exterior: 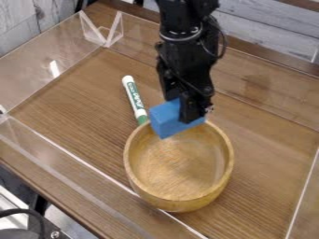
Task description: Remove the blue block from inside the brown bowl and put it on the table
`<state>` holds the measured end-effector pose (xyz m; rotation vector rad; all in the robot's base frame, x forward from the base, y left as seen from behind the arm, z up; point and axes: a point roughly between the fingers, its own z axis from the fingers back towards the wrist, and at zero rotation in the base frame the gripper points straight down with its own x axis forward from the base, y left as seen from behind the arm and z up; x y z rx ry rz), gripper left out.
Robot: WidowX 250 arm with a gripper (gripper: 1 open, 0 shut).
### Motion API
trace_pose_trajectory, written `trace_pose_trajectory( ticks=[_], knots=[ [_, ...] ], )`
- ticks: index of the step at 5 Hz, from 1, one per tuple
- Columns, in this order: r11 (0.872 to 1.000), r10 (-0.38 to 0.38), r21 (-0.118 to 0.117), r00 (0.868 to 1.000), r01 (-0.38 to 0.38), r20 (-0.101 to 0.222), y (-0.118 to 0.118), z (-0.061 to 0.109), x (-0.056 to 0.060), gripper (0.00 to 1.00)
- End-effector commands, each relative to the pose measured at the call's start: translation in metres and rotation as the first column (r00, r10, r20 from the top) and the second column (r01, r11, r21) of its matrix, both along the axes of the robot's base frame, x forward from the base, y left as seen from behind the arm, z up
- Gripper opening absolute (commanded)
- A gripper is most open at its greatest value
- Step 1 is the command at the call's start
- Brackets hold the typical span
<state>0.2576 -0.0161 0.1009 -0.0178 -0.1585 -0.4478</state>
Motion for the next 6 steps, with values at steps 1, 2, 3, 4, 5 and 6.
trace_pose_trajectory(
  ticks=[1, 2, 3, 4, 5, 6],
  knots=[
    [1.0, -0.011, 0.011, 0.998, 0.011, 0.061, 0.005, 0.016, 0.011, 0.0],
    [1.0, -0.018, 0.021, 0.998, 0.017, 0.064, 0.008, 0.016, 0.012, 0.0],
    [0.999, -0.023, 0.031, 0.998, 0.021, 0.065, 0.014, 0.017, 0.013, 0.0],
    [0.999, -0.028, 0.038, 0.998, 0.026, 0.064, 0.018, 0.017, 0.012, 0.0],
    [0.999, -0.034, 0.043, 0.997, 0.031, 0.062, 0.02, 0.018, 0.009, 0.0],
    [0.998, -0.041, 0.044, 0.997, 0.038, 0.062, 0.022, 0.019, 0.006, 0.0]
  ],
)
